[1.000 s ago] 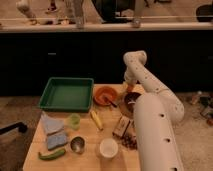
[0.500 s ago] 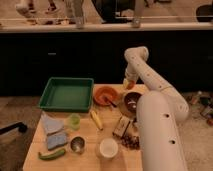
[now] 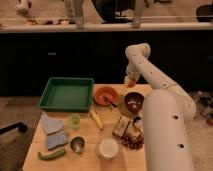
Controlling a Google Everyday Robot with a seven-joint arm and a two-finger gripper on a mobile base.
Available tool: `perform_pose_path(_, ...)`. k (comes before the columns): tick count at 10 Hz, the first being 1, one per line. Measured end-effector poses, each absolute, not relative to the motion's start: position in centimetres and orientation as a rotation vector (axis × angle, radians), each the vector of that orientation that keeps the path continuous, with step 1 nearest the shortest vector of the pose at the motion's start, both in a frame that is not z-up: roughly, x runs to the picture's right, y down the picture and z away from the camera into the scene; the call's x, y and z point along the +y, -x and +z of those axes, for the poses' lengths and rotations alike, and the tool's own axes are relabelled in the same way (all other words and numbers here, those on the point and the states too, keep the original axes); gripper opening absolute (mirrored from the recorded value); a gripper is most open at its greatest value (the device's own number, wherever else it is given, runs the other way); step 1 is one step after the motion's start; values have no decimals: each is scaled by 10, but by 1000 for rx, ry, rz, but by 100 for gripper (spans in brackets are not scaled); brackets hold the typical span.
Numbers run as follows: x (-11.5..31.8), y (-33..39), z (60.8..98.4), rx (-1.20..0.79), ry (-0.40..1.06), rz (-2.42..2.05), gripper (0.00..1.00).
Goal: Place apple in purple bowl
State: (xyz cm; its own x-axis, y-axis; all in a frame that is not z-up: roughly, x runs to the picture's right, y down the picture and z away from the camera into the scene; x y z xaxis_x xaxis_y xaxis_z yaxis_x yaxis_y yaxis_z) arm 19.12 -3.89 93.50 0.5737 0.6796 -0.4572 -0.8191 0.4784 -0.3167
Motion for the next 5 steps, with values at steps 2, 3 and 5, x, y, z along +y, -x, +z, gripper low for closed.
perform_pose_path(2, -35, -196, 929, 289, 540, 935, 0)
perform_pose_path(3, -32, -198, 927, 291, 540, 937, 0)
perform_pose_path(5, -28, -201, 921, 292, 541, 943, 0)
